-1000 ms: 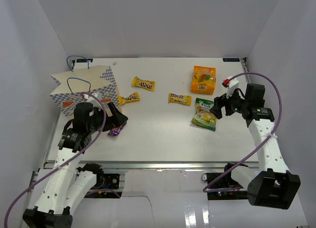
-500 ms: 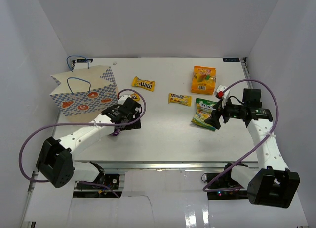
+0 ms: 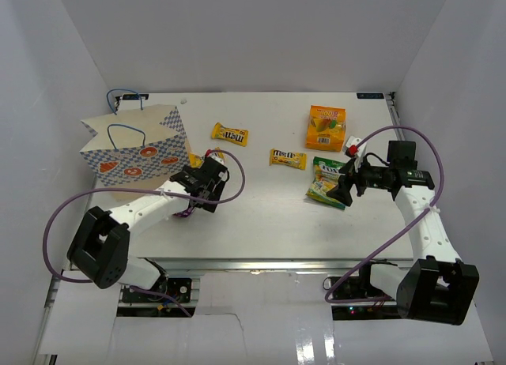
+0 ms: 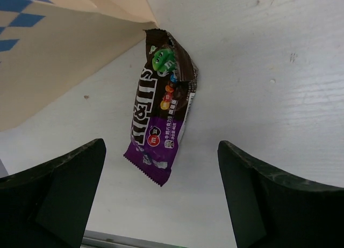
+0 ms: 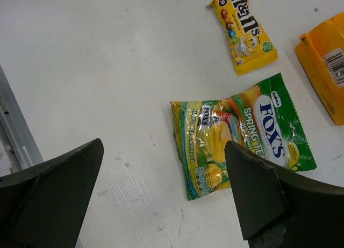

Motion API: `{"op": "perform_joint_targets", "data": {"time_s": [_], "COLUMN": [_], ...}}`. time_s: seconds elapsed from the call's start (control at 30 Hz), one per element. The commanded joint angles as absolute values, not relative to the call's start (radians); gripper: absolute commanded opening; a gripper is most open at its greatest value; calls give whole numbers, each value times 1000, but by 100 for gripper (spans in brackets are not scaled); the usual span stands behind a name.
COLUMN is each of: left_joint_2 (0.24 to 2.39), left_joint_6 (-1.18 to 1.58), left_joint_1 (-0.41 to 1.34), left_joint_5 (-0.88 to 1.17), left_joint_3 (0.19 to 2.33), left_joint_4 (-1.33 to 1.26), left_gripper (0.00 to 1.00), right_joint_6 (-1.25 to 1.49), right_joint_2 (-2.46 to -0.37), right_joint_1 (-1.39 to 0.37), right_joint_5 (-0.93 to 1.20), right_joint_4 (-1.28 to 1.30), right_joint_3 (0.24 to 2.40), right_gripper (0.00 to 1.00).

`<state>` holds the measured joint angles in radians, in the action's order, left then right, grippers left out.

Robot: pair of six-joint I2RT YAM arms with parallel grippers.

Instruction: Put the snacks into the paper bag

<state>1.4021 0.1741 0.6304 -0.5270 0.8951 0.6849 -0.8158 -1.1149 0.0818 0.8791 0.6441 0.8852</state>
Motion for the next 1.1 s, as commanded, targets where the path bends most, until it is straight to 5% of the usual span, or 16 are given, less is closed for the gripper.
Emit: {"op": "perform_joint_targets", "data": {"time_s": [0.0,0.6,0.77,0.87,1.07], "left_joint_2": [1393,1431,1422,1416,1338], "left_joint_6": [-47,-285,-296,-285,-258], "left_joint_1": [600,411,403,403,422], "left_joint_5": [-466,-107,-75,-48,44], "left_joint_3": [842,707,692,696,719], "left_joint_4": [565,420,423,423,431], "left_gripper": [95,79,63,37,27], "right_joint_6": [-822,-808,-805,-807,-805], "right_joint_2": [-1120,-1126,-1120,-1117,-1112], "right_joint_1": [94,107,112,112,114], "right_joint_5": [910,922,922,922,930], "right_joint_4": [612,606,606,607,607], "right_joint_3": [904,888,888,887,887], "right_gripper": [100,100,100,100,100]}}
